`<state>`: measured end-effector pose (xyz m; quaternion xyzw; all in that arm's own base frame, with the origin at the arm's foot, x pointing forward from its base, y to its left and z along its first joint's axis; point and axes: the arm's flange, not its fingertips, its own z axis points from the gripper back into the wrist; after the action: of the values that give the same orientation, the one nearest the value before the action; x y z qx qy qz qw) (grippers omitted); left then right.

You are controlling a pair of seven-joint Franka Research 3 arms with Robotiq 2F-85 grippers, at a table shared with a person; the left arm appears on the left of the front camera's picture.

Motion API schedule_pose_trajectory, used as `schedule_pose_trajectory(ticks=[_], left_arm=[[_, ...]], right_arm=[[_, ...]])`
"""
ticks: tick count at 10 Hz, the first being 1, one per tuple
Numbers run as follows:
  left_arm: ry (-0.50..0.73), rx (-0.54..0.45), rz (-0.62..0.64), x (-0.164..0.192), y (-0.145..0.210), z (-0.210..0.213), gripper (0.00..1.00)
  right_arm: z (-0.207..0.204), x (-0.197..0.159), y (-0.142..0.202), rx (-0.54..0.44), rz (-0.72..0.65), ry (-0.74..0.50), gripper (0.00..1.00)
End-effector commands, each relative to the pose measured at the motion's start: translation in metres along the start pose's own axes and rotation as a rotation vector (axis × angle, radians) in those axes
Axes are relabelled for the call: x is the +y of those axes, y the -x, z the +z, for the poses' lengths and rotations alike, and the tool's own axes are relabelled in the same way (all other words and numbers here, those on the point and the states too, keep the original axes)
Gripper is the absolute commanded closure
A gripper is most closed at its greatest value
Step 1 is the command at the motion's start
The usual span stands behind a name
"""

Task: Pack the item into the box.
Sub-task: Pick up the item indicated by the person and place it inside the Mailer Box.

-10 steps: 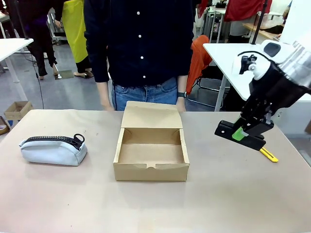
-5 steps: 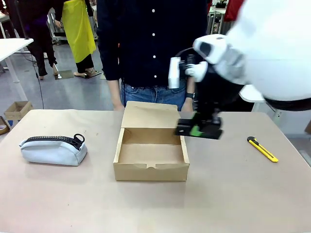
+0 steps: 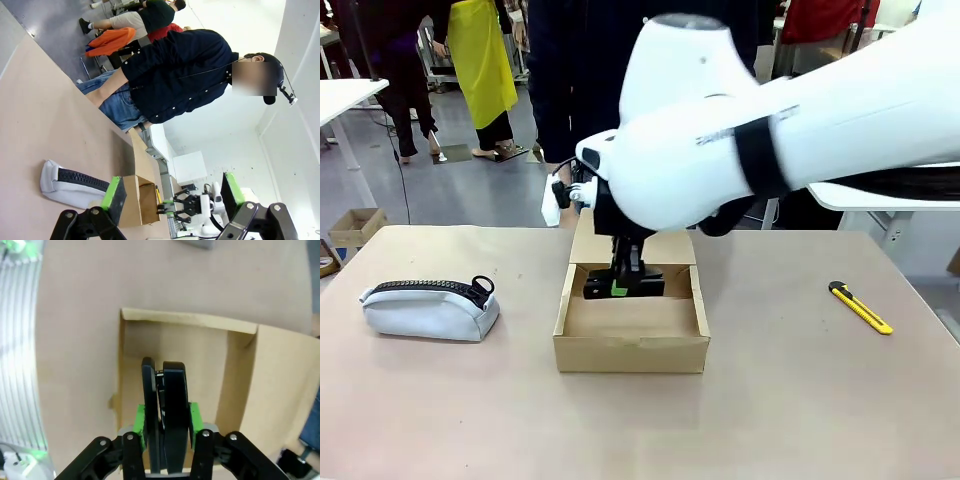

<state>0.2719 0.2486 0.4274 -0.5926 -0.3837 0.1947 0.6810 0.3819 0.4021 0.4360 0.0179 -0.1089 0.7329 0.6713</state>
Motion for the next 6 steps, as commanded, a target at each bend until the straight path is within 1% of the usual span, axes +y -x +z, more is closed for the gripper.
schedule_pose_trajectory(ticks=[1, 2, 6], left_arm=[[0.025, -0.015, -0.018, -0.002, 0.004, -0.002, 0.0], [0.025, -0.015, -0.018, -0.002, 0.004, -0.002, 0.0], [0.025, -0.015, -0.018, -0.002, 0.004, -0.002, 0.0]], right_arm=[[-0.013, -0.012, -0.002, -0.025, 0.038, -0.037, 0.59], [-0.021, -0.013, 0.002, 0.005, 0.023, -0.046, 0.59], [-0.026, -0.012, 0.004, 0.024, 0.01, -0.054, 0.59]])
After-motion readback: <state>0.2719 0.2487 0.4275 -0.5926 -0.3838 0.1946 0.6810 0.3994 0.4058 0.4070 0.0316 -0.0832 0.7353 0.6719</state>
